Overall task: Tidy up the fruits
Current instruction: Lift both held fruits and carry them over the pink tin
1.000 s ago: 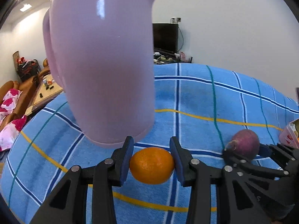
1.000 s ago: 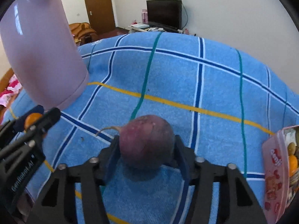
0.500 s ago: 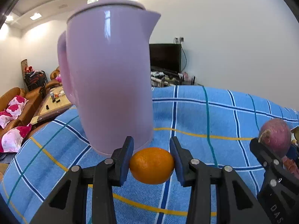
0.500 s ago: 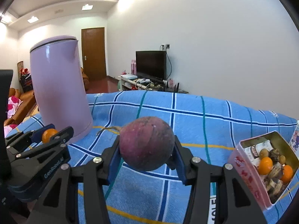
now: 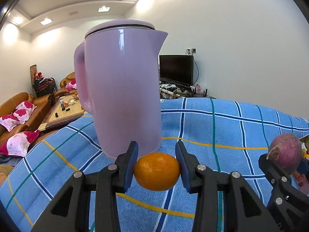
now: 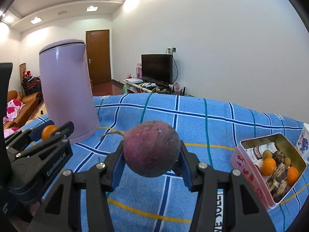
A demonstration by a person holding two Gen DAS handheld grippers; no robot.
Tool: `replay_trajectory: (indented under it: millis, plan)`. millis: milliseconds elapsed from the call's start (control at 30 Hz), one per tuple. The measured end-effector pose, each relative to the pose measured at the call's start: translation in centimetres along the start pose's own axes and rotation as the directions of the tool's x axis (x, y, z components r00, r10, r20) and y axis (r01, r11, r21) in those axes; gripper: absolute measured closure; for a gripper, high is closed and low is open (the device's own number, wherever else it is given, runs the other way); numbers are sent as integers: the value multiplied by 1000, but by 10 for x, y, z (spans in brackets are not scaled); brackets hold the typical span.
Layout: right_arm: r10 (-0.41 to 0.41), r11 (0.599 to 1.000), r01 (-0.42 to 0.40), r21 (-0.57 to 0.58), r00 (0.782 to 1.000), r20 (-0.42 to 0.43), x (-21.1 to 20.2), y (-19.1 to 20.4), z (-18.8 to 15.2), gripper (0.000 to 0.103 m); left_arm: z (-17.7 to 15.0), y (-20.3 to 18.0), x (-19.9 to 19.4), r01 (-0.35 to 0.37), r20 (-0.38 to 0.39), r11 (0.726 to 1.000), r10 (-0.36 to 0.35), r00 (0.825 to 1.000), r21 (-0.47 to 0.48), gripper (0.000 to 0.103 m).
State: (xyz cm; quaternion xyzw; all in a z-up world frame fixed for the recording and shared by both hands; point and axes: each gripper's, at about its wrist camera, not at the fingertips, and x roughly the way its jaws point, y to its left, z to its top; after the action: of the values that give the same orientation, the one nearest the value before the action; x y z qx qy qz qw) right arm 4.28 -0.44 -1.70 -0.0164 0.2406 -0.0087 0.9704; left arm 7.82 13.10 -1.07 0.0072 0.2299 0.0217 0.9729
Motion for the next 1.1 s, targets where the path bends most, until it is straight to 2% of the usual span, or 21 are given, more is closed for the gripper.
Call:
replay_trajectory:
  millis: [633, 1100]
  plan:
    - [-21, 1000, 21, -17, 1000, 16, -25, -14, -12, 50, -9, -22, -24, 17, 12, 999, -17, 1000, 29, 61]
    - [-40, 999, 41, -30, 999, 31, -45, -37, -22, 50, -18, -49, -37, 72, -20, 995, -71, 997, 71, 61]
